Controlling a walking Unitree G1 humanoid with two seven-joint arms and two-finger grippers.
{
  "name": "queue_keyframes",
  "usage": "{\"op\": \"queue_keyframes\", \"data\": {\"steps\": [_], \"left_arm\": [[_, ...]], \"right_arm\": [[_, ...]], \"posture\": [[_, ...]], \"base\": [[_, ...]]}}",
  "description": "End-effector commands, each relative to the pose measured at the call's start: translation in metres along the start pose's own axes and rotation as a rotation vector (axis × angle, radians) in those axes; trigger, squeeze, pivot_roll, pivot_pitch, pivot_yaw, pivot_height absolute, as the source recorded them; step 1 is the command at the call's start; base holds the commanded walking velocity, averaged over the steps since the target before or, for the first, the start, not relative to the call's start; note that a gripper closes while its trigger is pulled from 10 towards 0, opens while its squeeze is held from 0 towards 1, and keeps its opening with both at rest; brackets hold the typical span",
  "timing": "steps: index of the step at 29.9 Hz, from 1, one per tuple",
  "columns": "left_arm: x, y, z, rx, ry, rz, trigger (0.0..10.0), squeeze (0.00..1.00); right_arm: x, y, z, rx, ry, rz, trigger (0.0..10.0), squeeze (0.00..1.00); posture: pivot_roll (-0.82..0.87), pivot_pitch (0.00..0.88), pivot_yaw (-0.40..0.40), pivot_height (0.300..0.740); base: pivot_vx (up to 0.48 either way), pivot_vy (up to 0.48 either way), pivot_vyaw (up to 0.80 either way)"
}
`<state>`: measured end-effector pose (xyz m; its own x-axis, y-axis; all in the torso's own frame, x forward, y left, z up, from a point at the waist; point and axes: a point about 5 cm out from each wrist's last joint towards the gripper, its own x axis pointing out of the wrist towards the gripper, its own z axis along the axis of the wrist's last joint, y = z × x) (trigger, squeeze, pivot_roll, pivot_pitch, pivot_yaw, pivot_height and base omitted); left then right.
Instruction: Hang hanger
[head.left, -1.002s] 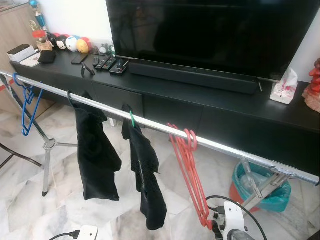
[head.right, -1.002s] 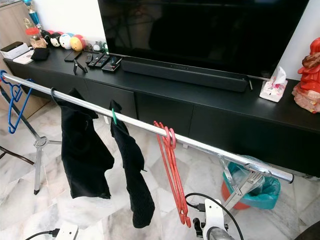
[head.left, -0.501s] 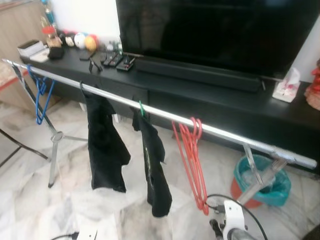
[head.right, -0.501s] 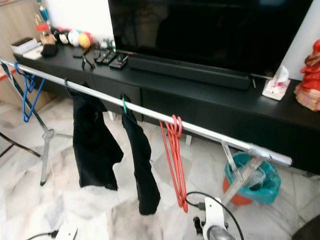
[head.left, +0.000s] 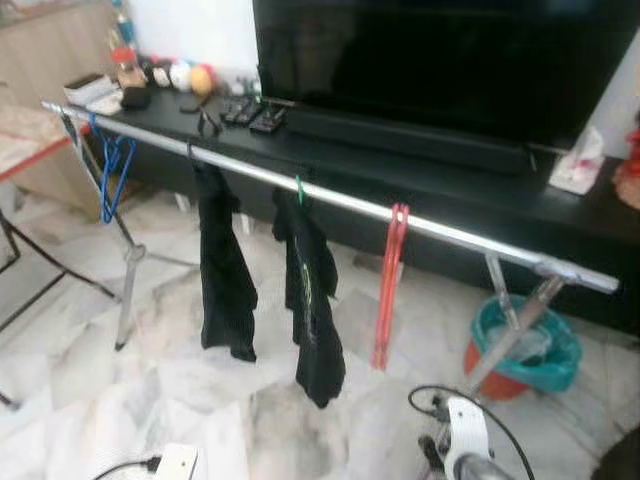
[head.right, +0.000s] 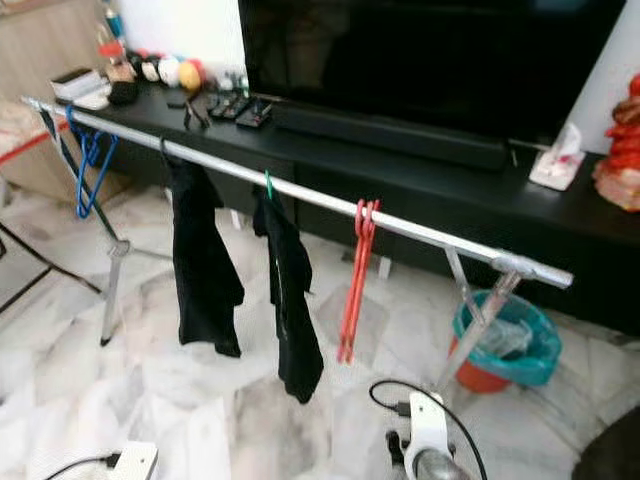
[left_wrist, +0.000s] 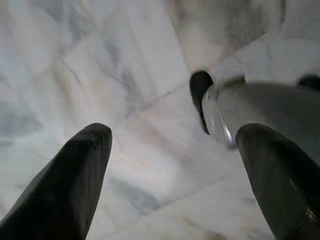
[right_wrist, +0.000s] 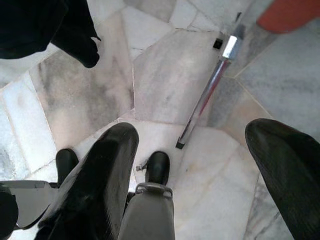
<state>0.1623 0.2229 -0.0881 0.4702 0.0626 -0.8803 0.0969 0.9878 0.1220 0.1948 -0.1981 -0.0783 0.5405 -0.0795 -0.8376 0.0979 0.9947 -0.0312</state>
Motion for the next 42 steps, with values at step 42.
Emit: {"op": "queue_keyframes", "data": {"steps": [42], "left_arm": [[-0.0006, -0.0005, -0.0064, 0.028, 0.034, -0.013, 10.0, 0.0]], "right_arm": [[0.0001, -0.0031, 0.0044, -0.008, -0.017, -0.026, 10.0, 0.0]], "posture": [[0.0, 0.0, 0.005, 0.74]], "base": [[0.0, 0.141, -0.07]]}}
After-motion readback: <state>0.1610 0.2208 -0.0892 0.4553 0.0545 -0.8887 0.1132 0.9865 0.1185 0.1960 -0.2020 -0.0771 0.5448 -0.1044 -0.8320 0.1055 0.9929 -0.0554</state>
